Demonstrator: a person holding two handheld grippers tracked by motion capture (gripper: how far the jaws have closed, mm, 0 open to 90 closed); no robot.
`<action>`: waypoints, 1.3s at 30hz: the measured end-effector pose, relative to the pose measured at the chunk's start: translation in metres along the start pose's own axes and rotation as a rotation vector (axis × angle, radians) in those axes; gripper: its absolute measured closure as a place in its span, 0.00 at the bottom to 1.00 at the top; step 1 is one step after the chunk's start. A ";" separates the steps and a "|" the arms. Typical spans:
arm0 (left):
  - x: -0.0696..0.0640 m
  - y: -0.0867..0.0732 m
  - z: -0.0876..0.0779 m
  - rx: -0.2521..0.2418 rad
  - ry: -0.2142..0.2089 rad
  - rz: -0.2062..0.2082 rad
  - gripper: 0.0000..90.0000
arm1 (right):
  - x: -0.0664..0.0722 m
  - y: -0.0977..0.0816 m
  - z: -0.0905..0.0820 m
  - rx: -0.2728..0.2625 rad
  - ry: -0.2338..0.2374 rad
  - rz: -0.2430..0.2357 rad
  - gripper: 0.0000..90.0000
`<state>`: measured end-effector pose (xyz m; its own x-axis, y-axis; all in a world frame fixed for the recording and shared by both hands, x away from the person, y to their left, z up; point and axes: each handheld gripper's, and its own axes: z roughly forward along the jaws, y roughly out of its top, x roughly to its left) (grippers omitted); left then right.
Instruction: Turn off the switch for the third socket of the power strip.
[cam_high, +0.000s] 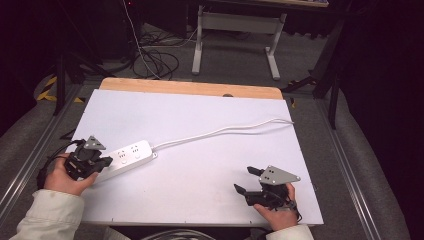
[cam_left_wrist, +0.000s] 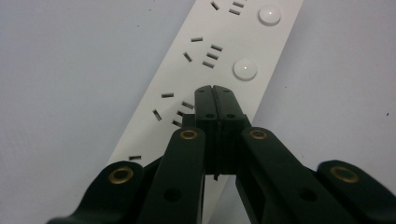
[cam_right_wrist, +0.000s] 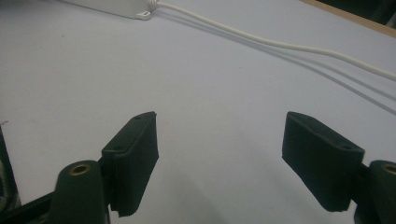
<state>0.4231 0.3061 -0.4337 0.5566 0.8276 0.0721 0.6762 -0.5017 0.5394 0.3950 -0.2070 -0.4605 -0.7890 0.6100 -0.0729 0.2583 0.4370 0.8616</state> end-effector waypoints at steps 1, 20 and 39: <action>0.000 0.000 0.001 0.012 0.004 0.001 1.00 | 0.000 0.000 0.000 -0.001 0.000 0.000 0.30; -0.001 -0.001 0.006 0.031 0.015 0.015 1.00 | 0.000 0.000 0.000 -0.001 0.000 0.001 0.30; 0.000 -0.003 0.008 0.026 0.003 0.003 1.00 | 0.000 0.000 0.000 -0.003 0.002 -0.001 0.31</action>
<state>0.4254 0.3055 -0.4421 0.5572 0.8269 0.0764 0.6868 -0.5106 0.5172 0.3946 -0.2072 -0.4606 -0.7901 0.6085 -0.0731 0.2557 0.4357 0.8630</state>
